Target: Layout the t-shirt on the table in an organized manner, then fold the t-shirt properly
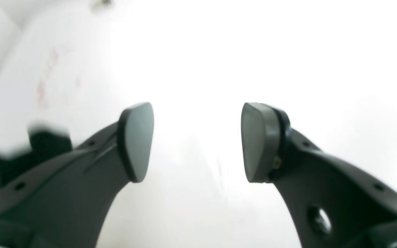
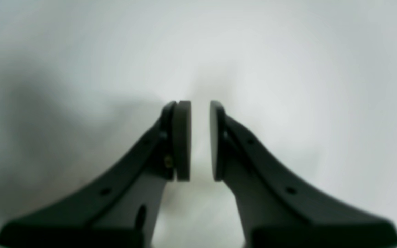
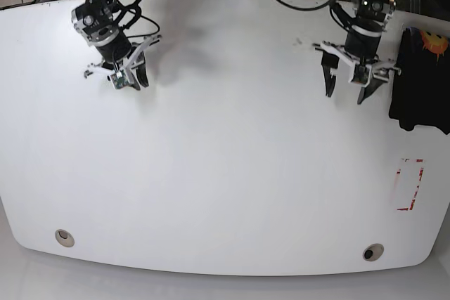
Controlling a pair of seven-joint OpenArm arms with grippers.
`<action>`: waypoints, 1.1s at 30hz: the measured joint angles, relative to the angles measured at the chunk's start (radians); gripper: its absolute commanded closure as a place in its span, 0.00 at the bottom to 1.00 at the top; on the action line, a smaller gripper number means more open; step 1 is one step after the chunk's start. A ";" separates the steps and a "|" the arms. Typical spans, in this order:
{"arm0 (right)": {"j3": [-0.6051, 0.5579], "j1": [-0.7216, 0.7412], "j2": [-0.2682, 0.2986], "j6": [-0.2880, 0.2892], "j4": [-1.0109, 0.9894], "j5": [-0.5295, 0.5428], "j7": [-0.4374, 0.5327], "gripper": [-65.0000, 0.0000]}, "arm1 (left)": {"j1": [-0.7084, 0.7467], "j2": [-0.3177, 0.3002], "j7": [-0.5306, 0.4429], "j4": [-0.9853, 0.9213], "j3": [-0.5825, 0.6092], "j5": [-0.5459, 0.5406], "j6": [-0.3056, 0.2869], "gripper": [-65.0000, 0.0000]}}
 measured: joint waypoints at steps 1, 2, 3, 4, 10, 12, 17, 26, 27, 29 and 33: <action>0.004 -0.032 0.001 0.001 0.016 0.009 -0.010 0.86 | 0.038 0.000 -0.001 0.010 0.000 0.000 -0.001 0.43; 0.006 -0.064 0.003 -0.006 0.037 0.018 -0.035 0.86 | 0.080 0.000 0.000 0.020 0.000 0.001 0.001 0.43; 0.006 -0.090 0.005 -0.007 0.053 0.020 -0.047 0.86 | 0.115 0.003 0.001 0.027 0.000 0.000 -0.002 0.43; 0.008 -0.118 0.008 -0.008 0.067 0.023 -0.055 0.86 | 0.150 0.004 0.001 0.032 -0.001 0.001 -0.001 0.43; 0.032 -0.275 0.005 -0.006 0.169 0.101 -0.062 0.86 | 0.354 0.037 -0.001 0.055 -0.001 -0.001 -0.002 0.43; 0.044 -0.327 0.006 -0.006 0.178 0.138 -0.045 0.86 | 0.415 0.039 0.001 0.057 -0.002 0.000 -0.003 0.43; 0.071 -0.463 0.006 -0.010 0.183 0.177 -0.071 0.86 | 0.565 0.039 -0.001 0.056 -0.002 -0.001 0.003 0.43; 0.076 -0.645 0.009 -0.010 0.092 0.307 -0.041 0.86 | 0.705 0.019 -0.016 -0.040 0.010 -0.101 0.000 0.43; 0.075 -0.654 0.009 -0.010 0.053 0.326 -0.043 0.86 | 0.698 0.008 -0.021 -0.087 0.014 -0.116 0.005 0.43; 0.067 -0.667 0.009 -0.015 -0.009 0.326 -0.035 0.86 | 0.680 -0.008 -0.018 -0.166 0.030 -0.111 0.005 0.43; 0.020 -0.658 0.011 -0.024 -0.159 0.292 0.030 0.86 | 0.599 -0.037 0.015 -0.329 0.066 -0.105 0.008 0.43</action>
